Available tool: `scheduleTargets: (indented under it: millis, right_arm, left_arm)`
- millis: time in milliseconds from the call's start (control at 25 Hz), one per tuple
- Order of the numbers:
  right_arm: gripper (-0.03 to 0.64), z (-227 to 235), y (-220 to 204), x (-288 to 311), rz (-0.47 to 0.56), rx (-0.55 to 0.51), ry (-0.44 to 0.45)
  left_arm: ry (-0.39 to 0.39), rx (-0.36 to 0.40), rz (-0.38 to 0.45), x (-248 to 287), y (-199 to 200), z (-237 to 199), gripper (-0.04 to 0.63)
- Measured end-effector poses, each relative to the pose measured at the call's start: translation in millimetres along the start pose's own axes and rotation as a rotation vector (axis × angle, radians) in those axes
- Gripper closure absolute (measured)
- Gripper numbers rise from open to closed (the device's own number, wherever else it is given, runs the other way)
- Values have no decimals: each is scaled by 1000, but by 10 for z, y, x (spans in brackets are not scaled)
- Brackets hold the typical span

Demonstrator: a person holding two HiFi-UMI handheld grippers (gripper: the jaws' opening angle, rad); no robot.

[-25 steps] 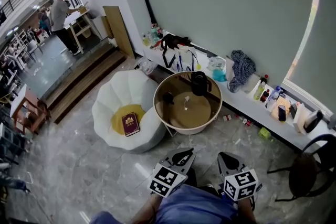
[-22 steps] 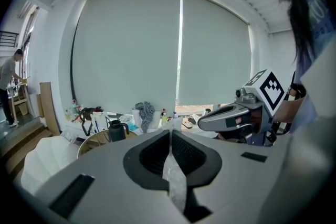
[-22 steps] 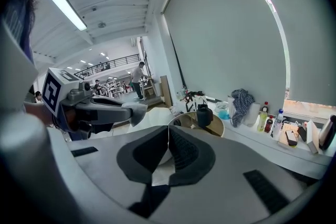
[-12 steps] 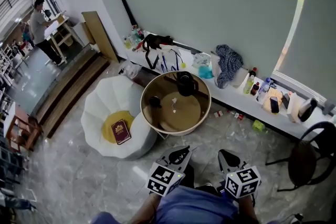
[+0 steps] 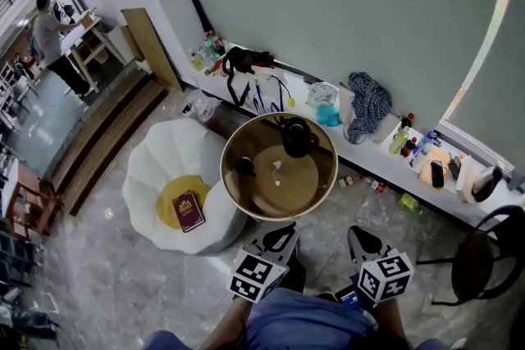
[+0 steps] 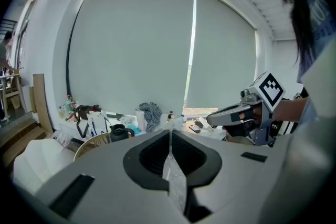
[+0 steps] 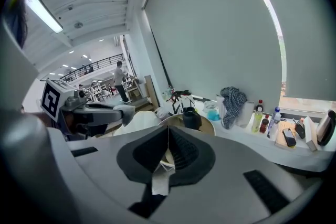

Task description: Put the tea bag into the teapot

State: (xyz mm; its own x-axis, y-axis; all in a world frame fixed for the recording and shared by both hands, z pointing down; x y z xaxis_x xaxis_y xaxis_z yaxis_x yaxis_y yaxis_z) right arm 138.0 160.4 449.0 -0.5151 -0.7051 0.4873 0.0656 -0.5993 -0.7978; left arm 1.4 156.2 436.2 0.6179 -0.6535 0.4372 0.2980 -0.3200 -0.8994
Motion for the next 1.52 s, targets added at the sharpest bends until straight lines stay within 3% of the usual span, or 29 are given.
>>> scheduleTargets:
  millis: [360, 800, 1280, 1520]
  right_arm:
    - [598, -24, 470, 720, -18, -10, -20]
    - [598, -125, 836, 1452, -11, -16, -69]
    - [598, -132, 915, 1671, -62, -55, -103]
    - [598, 19, 1028, 1942, -94, -55, -55]
  left_arm:
    - [-8, -32, 5, 321, 93, -848, 571]
    - [-43, -14, 14, 572, 168, -1698, 571]
    - [-92, -52, -30, 818, 28, -1895, 571]
    - [-63, -75, -54, 1038, 49, -2050, 571]
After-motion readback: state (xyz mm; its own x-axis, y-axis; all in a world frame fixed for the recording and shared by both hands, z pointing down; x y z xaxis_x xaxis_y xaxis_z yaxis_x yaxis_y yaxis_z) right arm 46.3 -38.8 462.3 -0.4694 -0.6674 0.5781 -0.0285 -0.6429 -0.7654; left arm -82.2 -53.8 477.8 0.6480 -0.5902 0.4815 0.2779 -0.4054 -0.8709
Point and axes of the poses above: the fingertips, and each gripper's own axes: x forward along the fingers, z to its right, y out of its top, the point moved 1 cm from there along -x, backward along the fingers, and after that the axes turned 6 degrees about x, right-handed, at the moved point
